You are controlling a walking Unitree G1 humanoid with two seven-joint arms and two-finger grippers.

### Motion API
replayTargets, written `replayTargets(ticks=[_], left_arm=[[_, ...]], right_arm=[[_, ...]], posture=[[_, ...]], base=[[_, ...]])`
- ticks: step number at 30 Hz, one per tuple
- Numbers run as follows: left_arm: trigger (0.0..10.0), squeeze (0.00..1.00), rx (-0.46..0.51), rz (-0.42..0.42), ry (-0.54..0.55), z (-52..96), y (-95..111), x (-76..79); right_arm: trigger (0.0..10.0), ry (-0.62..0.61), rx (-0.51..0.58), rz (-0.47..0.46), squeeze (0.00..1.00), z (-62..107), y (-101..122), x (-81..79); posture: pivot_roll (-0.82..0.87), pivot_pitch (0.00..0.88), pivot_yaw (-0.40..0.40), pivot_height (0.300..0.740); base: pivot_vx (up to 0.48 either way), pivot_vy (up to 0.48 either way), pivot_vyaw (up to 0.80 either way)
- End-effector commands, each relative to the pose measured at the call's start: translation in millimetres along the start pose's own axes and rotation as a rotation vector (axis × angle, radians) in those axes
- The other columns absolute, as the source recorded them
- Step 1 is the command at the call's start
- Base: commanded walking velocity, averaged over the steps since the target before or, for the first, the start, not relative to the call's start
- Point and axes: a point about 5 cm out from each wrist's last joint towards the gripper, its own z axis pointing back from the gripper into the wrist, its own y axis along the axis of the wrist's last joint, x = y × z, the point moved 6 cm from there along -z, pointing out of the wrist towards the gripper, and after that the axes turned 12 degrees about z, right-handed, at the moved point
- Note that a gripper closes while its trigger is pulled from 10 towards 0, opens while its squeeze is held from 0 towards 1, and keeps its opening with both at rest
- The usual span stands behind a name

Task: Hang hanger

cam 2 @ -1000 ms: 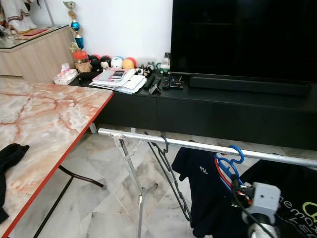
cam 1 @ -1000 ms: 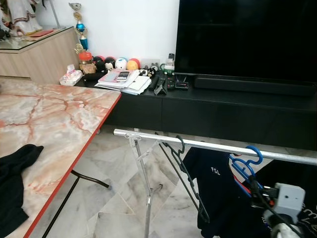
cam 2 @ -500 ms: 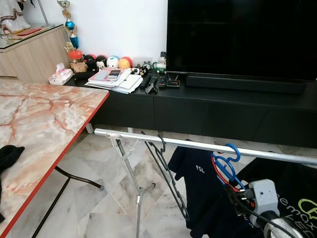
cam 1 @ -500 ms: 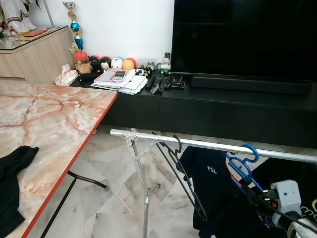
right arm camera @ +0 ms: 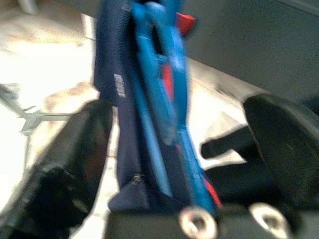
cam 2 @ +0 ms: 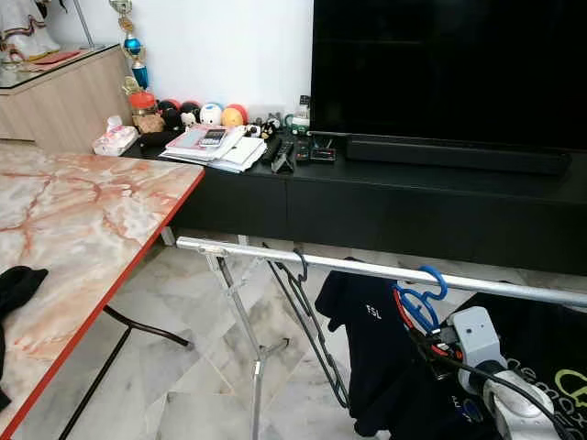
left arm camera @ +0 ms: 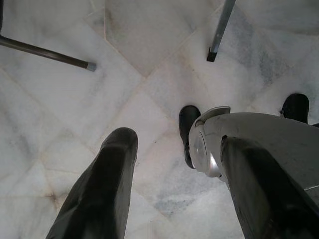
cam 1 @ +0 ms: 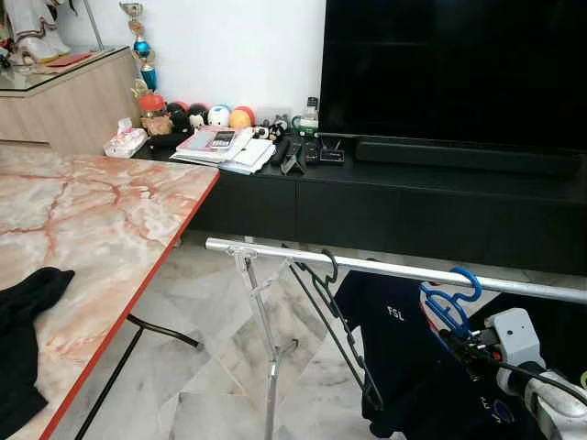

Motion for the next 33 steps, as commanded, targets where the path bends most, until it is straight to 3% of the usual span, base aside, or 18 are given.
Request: replayTargets(ticks=[1, 2, 3, 23, 33], left_arm=[[10.0, 0.0, -0.007, -0.001, -0.002, 0.3, -2, -0.2], [10.0, 0.0, -0.007, -0.001, -0.002, 0.3, -2, -0.2], [10.0, 0.0, -0.007, -0.001, -0.002, 0.3, -2, -0.2], [10.0, 0.0, -0.01, -0.007, -0.007, 0.3, -2, -0.1], [10.0, 0.0, -0.007, -0.021, -0.007, 0.4, -1, -1.1]], right_arm=[[10.0, 0.002, 0.028, -0.023, 0.0, -2.4, 5, -0.2], [3.5, 0.006, 0.026, -0.02, 0.0, -3.1, 5, -1.4], [0.0, 0.007, 0.018, -0.021, 0.0, -4.1, 4, -2.2], [0.0, 0.064, -0.029, -0.045, 0.0, -15.6, -6, -24.7], [0.0, 0.049, 0.017, -0.079, 0.0, -17.9, 0, -33.6]], posture=[[0.08, 0.0, -0.008, 0.74], [0.08, 0.0, -0.009, 0.74], [0.08, 0.0, -0.008, 0.74], [0.09, 0.0, -0.002, 0.74], [0.09, 0.0, 0.014, 0.74]], base=[[0.0, 0.0, 0.0], [0.0, 0.0, 0.0], [0.0, 0.0, 0.0], [0.0, 0.0, 0.0], [0.0, 0.0, 0.0]])
